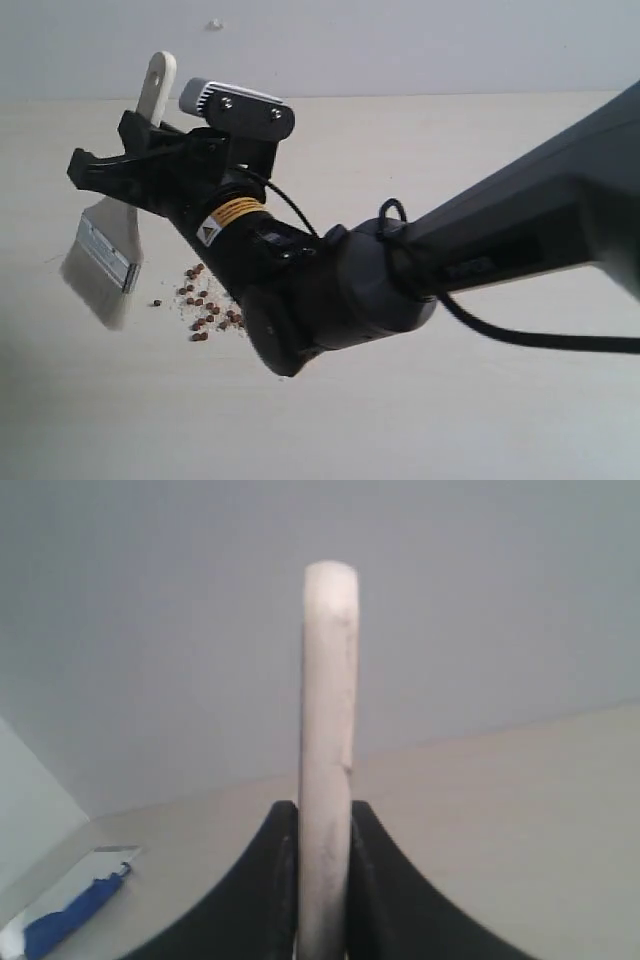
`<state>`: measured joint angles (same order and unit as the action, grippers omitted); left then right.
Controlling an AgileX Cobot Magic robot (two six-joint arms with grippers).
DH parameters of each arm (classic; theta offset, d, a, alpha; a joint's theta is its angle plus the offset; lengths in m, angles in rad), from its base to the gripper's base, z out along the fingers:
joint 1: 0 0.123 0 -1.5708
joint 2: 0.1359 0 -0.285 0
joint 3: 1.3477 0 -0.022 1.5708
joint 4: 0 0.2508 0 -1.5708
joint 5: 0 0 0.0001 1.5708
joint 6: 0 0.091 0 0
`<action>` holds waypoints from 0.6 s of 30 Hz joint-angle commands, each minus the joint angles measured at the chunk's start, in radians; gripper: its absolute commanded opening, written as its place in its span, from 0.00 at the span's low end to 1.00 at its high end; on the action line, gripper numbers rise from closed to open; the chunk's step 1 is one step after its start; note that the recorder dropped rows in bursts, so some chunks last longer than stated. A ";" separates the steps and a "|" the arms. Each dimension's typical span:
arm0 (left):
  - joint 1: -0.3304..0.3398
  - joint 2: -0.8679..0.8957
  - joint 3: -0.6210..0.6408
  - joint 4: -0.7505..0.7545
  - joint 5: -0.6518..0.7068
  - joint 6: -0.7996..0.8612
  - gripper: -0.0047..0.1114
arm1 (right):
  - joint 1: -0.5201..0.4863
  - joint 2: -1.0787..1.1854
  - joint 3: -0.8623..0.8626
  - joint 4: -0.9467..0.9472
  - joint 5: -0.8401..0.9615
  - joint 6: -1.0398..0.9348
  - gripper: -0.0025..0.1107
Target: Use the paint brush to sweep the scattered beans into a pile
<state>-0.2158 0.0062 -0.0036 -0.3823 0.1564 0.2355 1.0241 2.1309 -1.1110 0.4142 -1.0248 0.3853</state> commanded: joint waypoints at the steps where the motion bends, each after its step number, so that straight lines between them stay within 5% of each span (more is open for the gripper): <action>1: -0.007 -0.006 0.004 0.004 -0.001 -0.003 0.04 | 0.005 0.072 -0.107 0.184 0.110 -0.102 0.02; 7: -0.007 -0.006 0.004 0.004 -0.001 -0.003 0.04 | 0.005 0.123 -0.151 0.230 0.116 -0.223 0.02; 18: -0.007 -0.006 0.004 0.004 -0.001 -0.003 0.04 | 0.005 0.110 -0.151 0.603 0.133 -0.691 0.02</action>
<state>-0.2158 0.0062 -0.0036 -0.3823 0.1564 0.2355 1.0306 2.2476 -1.2608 0.9245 -0.9000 -0.1883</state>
